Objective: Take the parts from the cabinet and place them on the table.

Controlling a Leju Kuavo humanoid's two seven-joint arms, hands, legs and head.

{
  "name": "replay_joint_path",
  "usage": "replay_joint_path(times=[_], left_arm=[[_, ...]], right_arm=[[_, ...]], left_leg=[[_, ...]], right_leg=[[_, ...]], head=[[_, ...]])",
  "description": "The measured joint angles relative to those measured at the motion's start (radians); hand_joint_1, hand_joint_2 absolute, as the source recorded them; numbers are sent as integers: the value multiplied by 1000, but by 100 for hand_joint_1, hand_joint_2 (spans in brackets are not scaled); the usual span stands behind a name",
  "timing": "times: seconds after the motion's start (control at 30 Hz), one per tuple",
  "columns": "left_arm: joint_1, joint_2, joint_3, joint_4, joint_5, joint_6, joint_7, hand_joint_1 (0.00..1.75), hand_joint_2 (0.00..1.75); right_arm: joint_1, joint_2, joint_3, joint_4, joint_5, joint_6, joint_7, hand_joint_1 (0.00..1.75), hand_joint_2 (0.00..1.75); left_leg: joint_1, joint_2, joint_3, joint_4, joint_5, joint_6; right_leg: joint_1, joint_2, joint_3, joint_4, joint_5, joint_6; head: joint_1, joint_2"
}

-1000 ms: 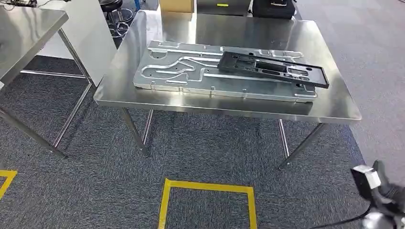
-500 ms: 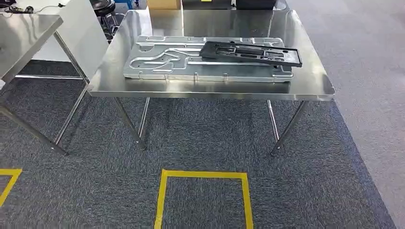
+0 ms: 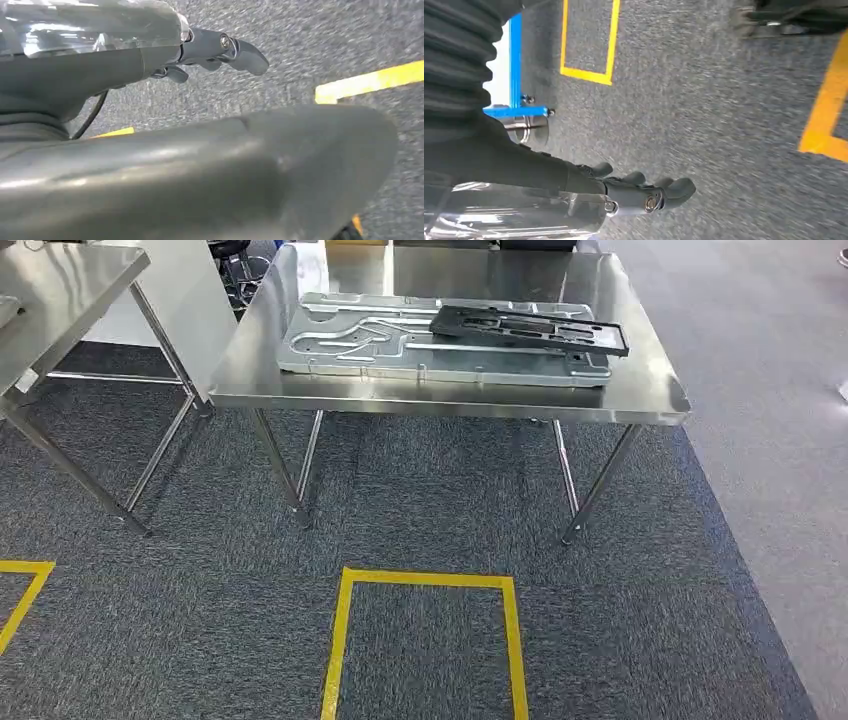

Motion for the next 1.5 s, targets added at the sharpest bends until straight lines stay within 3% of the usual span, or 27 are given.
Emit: replay_joint_path(times=[0.07, 0.1, 0.17, 0.2, 0.23, 0.3, 0.33, 0.4, 0.43, 0.47, 0.53, 0.6, 0.63, 0.67, 0.7, 0.73, 0.77, 0.83, 0.93, 1.0, 1.07, 1.1, 1.13, 1.17, 1.33, 1.47, 1.5], left_arm=[[0, 0, -1, 0, -8, -2, -2, 0, 0], [0, 0, -2, 0, -10, -5, 0, 0, 0], [-1, 2, -3, 0, -16, -11, 8, 0, 0], [0, 2, -3, 0, -16, -12, 12, 0, 0], [0, 2, -3, 0, -16, -12, 14, 0, 0], [3, 3, -3, 0, -15, -13, 19, 0, 0], [3, 5, -3, 0, -15, -12, 19, 0, 0], [6, 5, -3, 0, -15, -14, 18, 0, 0], [5, 5, -3, 0, -14, -20, 16, 0, 0], [4, 6, -3, 0, -10, -27, 11, 0, 0], [4, 6, -3, 0, -10, -35, 1, 0, 0], [4, 8, -7, 0, -22, -34, -20, 0, 0], [2, 10, -11, 0, -28, -29, -21, 0, 175], [1, 13, -13, 0, -27, -25, -18, 0, 175], [-1, 13, -15, 0, -26, -20, -17, 0, 175], [-1, 14, -15, 0, -24, -15, -7, 0, 175], [-1, 14, -15, 0, -22, -8, 12, 0, 175], [5, 15, -15, 0, -18, -1, 31, 0, 175], [4, 18, -20, -1, -17, 3, 40, 0, 175], [6, 24, -43, -5, 11, -1, 42, 0, 175], [7, 27, -66, -16, 49, -5, 43, 0, 175], [6, 29, -80, -22, 70, -10, 43, 0, 0], [6, 31, -93, -29, 91, -14, 43, 0, 0], [6, 34, -106, -36, 111, -17, 43, 0, 0], [14, 52, -177, -54, 217, -37, 44, 0, 0], [41, 60, -234, -55, 300, -55, 45, 0, 0], [51, 60, -248, -55, 321, -57, 46, 0, 0]], right_arm=[[0, 0, 0, 0, -11, 4, 1, 0, 175], [-1, 0, 0, 0, -21, 4, 0, 0, 175], [-3, 3, 0, 0, -37, 4, -16, 0, 175], [-4, 4, -1, 1, -40, 4, -19, 0, 175], [-4, 6, -2, 1, -41, 4, -24, 0, 0], [-2, 9, -2, 3, -41, 5, -29, 0, 0], [-3, 11, -2, 5, -42, 7, -28, 0, 175], [-3, 14, -2, 5, -45, 6, -26, 0, 175], [-3, 14, -2, 5, -47, 7, -24, 0, 0], [-3, 14, -3, 5, -51, 8, -23, 0, 0], [-2, 14, -5, 7, -67, 12, -22, 0, 0], [-3, 15, -23, 7, -106, 26, -28, 0, 0], [-5, 17, -33, 7, -121, 30, -30, 0, 0], [-5, 20, -40, 7, -134, 36, -32, 0, 0], [-5, 23, -51, 8, -150, 44, -33, 0, 0], [-6, 23, -60, 8, -164, 53, -33, 0, 0], [-8, 24, -75, 10, -185, 70, -35, 0, 175], [-9, 24, -99, 10, -207, 93, -40, 0, 175], [-11, 21, -119, 10, -229, 138, -68, 0, 175], [-4, 15, -103, 10, -259, 147, -70, 0, 175], [3, 10, -82, 10, -293, 153, -71, 0, 175], [10, 7, -67, 10, -312, 154, -71, 0, 0], [20, 4, -53, 10, -329, 159, -71, 0, 0], [29, 3, -37, 11, -348, 165, -70, 0, 0], [61, -6, 55, 11, -446, 176, -70, 0, 0], [64, -20, 134, 0, -522, 187, -71, 0, 0], [64, -24, 153, -6, -540, 189, -71, 0, 0]], left_leg=[[2, 2, -42, 15, 21, -6], [3, 1, -61, 25, 29, -10], [-2, -2, -84, 50, 40, -23], [-3, -1, -86, 50, 49, -30], [-1, 0, -88, 48, 59, -36], [4, -2, -96, 44, 71, -50], [7, -3, -106, 67, 22, -56], [9, -5, -141, 190, -113, -65], [10, -5, -155, 265, -161, -69], [10, -5, -162, 330, -181, -71], [10, -6, -132, 358, -119, -68], [10, -6, -23, 233, -51, -57], [6, -6, 48, 139, -61, -46], [1, -6, 127, 43, -93, -38], [1, -5, 150, -21, -121, -32], [-2, -6, 143, -20, -122, -30], [-4, -6, 139, -20, -118, -24], [5, -2, 134, -31, -95, -13], [2, 2, 105, -25, -78, -2], [1, 4, 89, -17, -72, -2], [2, 3, 79, -5, -70, -5], [3, 2, 78, 3, -71, -7], [2, 1, 73, 11, -74, -12], [-6, 1, 64, 19, -77, -19], [-2, -2, 49, 36, -86, -43], [5, -5, -79, 311, -222, -58], [6, -5, -99, 351, -226, -59]], right_leg=[[-6, 0, 74, -62, 84, 4], [-8, 0, 141, -147, 100, 4], [-4, 3, 278, -344, 39, -4], [-2, 3, 276, -350, 28, -21], [1, 3, 269, -347, 34, -28], [0, -3, 254, -349, 56, -51], [0, -8, 240, -348, 70, -60], [1, -8, 207, -348, 95, -69], [3, -8, 189, -347, 109, -70], [5, -8, 170, -345, 122, -70], [8, -8, 132, -340, 144, -67], [11, -8, 102, -334, 162, -64], [11, -8, 95, -331, 170, -62], [18, -7, 89, -327, 174, -57], [18, -9, 85, -323, 182, -51], [16, -11, 81, -324, 193, -45], [13, -12, 80, -325, 200, -39], [10, -5, 72, -311, 188, -27], [6, -2, -8, -99, 45, -15], [5, -1, -29, -3, 11, -11], [4, -2, 43, -95, 58, -11], [3, -2, 106, -196, 98, -13], [1, -2, 158, -283, 119, -16], [7, -2, 168, -308, 100, -21], [2, -2, 155, -319, 112, -57], [6, -2, 146, -319, 115, -69], [6, -2, 146, -318, 115, -69]], head=[[0, 0], [0, 0], [0, 0], [0, 0], [0, 0], [0, 0], [0, 0], [0, 0], [0, 0], [0, 0], [0, 0], [0, 0], [0, 0], [0, 0], [0, 0], [0, 0], [0, 0], [0, 0], [0, 0], [0, 0], [0, 0], [0, 0], [0, 0], [0, 0], [0, 0], [0, 0], [0, 0]])
